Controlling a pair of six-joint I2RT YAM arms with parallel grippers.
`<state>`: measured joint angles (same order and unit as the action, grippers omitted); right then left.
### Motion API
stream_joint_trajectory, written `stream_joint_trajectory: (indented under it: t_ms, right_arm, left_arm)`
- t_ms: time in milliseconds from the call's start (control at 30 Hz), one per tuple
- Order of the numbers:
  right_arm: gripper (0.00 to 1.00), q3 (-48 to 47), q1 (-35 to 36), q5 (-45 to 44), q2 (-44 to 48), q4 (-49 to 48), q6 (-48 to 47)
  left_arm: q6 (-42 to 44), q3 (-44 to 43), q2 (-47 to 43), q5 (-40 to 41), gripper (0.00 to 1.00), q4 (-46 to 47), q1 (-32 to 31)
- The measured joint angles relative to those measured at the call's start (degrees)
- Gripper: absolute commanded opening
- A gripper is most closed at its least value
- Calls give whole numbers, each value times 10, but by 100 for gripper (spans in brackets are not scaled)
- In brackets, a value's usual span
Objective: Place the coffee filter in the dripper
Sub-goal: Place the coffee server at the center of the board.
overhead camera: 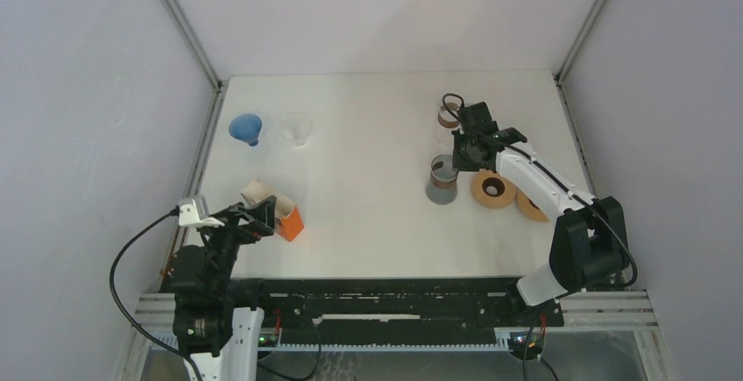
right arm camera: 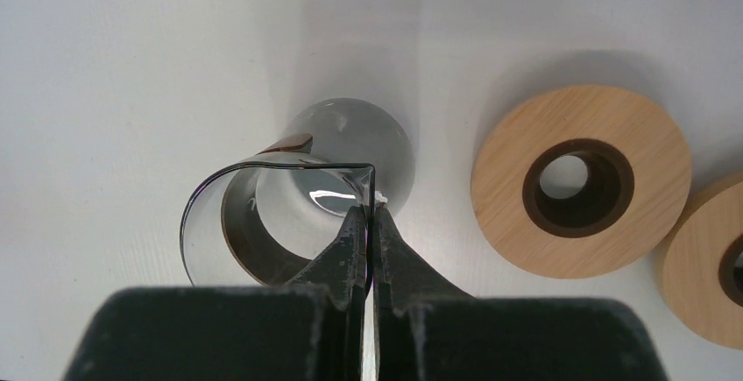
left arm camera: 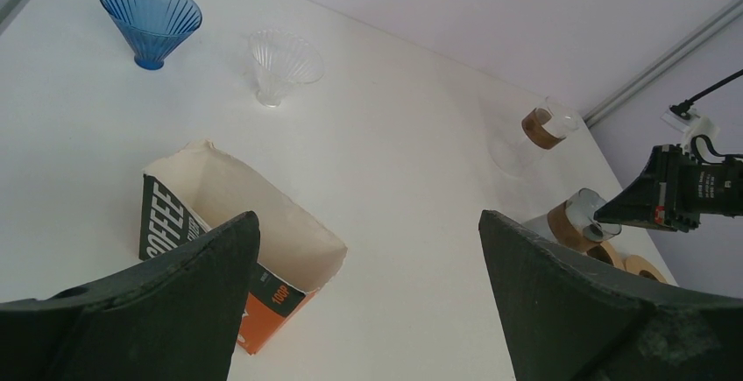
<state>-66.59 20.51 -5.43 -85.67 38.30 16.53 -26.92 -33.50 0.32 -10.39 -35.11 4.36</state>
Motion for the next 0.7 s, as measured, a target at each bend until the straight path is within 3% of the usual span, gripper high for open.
stream_joint_trajectory:
  t_ms: [167,433,700]
  right_arm:
    - [1,5,2,1,-4,-15,-5]
    - [33,5,2,13,-3,-30,-8]
    - [57,5,3,48,25,-37,0]
  left_arm:
    - [0,0,0,-3,100,0,0]
    - [0,0,0,-1,100,1,0]
    - [-3,0,5,6,100,5,0]
